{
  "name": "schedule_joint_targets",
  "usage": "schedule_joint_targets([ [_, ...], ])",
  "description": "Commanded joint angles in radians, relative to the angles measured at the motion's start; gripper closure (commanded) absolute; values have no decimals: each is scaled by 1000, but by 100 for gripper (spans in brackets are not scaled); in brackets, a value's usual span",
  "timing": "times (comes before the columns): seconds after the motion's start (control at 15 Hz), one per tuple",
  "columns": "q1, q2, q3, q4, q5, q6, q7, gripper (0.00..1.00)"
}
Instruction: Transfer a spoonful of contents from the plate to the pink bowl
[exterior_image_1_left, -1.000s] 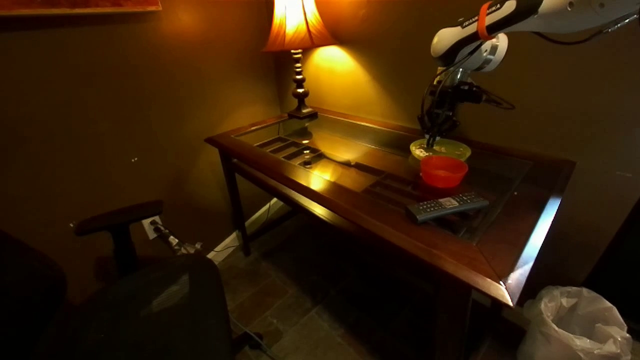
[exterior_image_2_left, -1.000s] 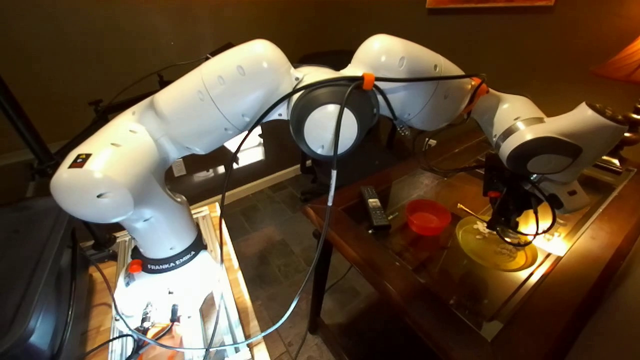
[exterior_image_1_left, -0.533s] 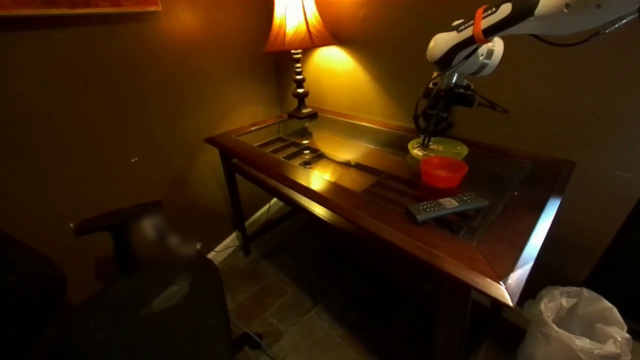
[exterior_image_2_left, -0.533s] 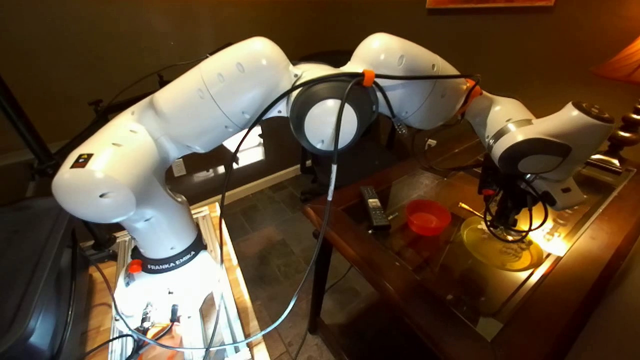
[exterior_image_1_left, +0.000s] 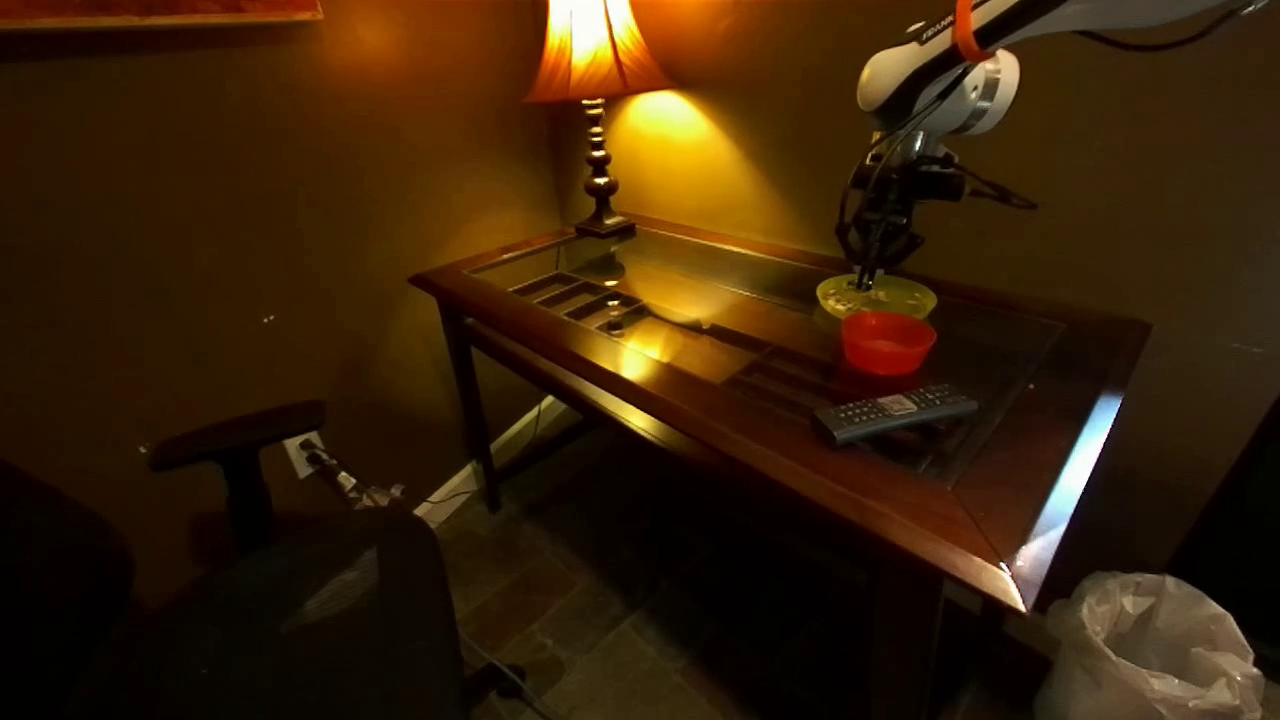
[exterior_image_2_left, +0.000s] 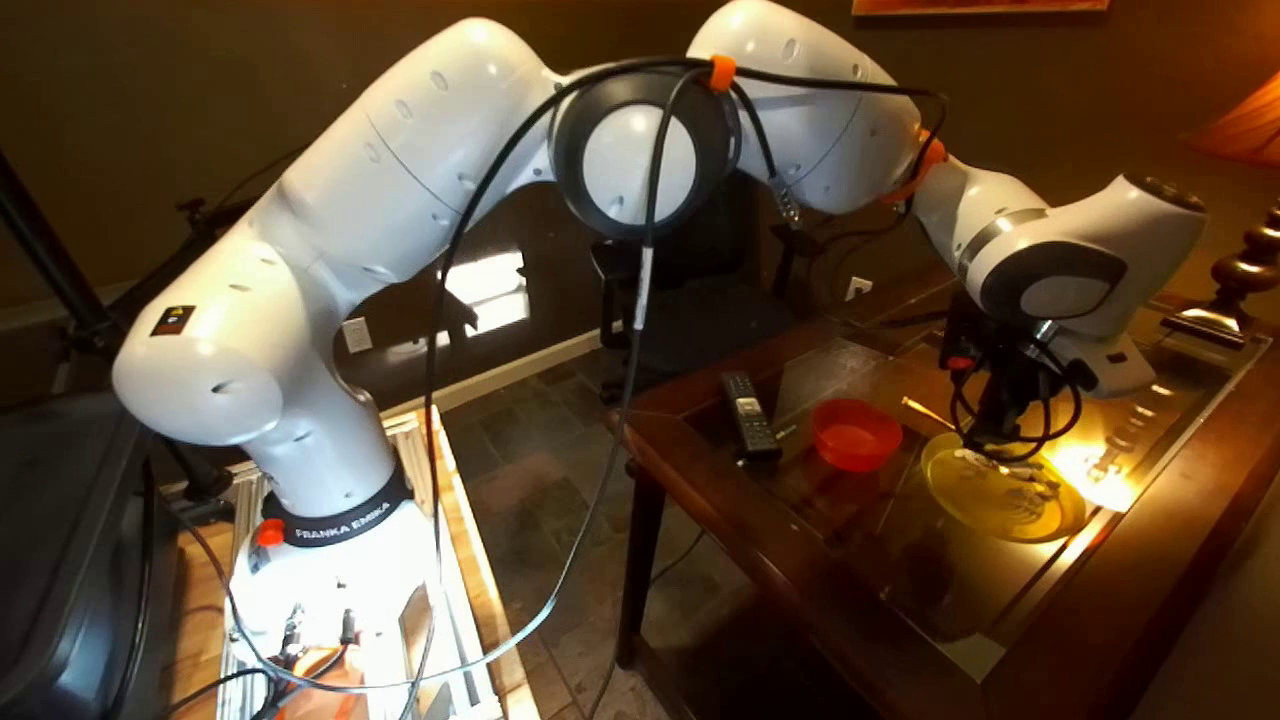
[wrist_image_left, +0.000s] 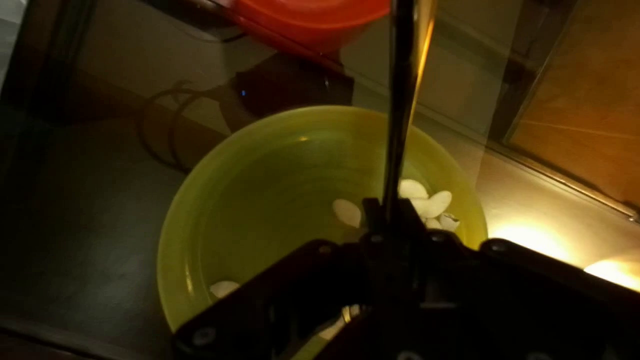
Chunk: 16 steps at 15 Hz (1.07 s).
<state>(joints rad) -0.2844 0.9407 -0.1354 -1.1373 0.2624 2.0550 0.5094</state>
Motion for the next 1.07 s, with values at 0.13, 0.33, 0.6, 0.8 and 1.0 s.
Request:
schedule_joint_targets([
  [0.13, 54, -256, -55, -316, -54, 24, -41, 98],
  [0.33, 83, -361, -63, -433, -78, 48, -78, 98],
  [0.6, 132, -486, -55, -598, -135, 59, -128, 98],
  [0.8, 178, -569, -41, -735, -179, 67, -154, 98],
  [1.0, 218, -624, -17, -834, -210, 80, -181, 98],
])
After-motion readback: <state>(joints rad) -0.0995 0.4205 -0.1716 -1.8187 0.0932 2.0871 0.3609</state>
